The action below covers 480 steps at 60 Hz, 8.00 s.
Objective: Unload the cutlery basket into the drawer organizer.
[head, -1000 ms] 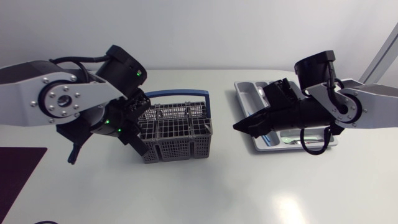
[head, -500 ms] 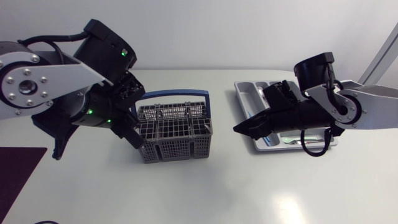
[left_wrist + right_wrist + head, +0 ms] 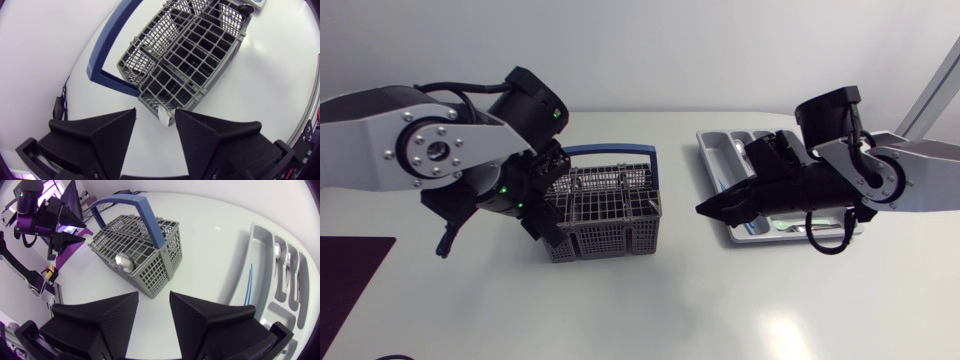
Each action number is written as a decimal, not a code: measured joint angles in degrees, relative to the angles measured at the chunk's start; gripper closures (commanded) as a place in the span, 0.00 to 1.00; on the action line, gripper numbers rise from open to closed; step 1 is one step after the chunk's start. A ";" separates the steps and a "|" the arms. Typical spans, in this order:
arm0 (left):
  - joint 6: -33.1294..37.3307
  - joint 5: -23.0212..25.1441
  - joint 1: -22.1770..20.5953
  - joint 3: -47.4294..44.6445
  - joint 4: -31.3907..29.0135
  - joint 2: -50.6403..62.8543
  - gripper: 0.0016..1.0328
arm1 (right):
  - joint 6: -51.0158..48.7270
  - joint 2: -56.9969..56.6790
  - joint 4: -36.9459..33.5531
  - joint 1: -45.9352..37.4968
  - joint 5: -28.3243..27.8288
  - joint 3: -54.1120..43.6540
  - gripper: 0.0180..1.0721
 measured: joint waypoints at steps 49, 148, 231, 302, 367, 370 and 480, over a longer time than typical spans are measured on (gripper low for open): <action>-1.42 -2.97 0.13 -0.35 1.44 4.68 0.96 | -0.46 -0.35 -0.15 -1.49 -1.51 -1.53 0.54; -0.63 28.41 0.57 17.31 -9.35 -3.93 0.94 | -10.54 -31.21 7.54 18.03 17.57 -14.23 0.47; -5.07 43.19 -2.62 19.65 -2.82 4.74 0.93 | -13.53 -15.61 27.41 36.41 44.87 -15.15 0.59; -5.03 44.26 0.66 20.31 -2.43 5.16 0.04 | -13.68 -16.39 23.78 37.86 43.95 -12.98 0.95; 24.68 42.42 2.71 19.74 6.21 1.84 0.04 | -67.36 -13.73 -7.56 -26.23 -8.22 -14.56 0.95; 27.36 42.21 2.10 18.69 6.80 1.84 0.04 | -70.99 -10.03 -8.90 -28.22 -8.44 -12.28 0.95; 66.20 29.14 -7.63 15.67 5.18 13.38 0.12 | -93.39 8.04 -7.74 -32.65 3.19 7.56 0.38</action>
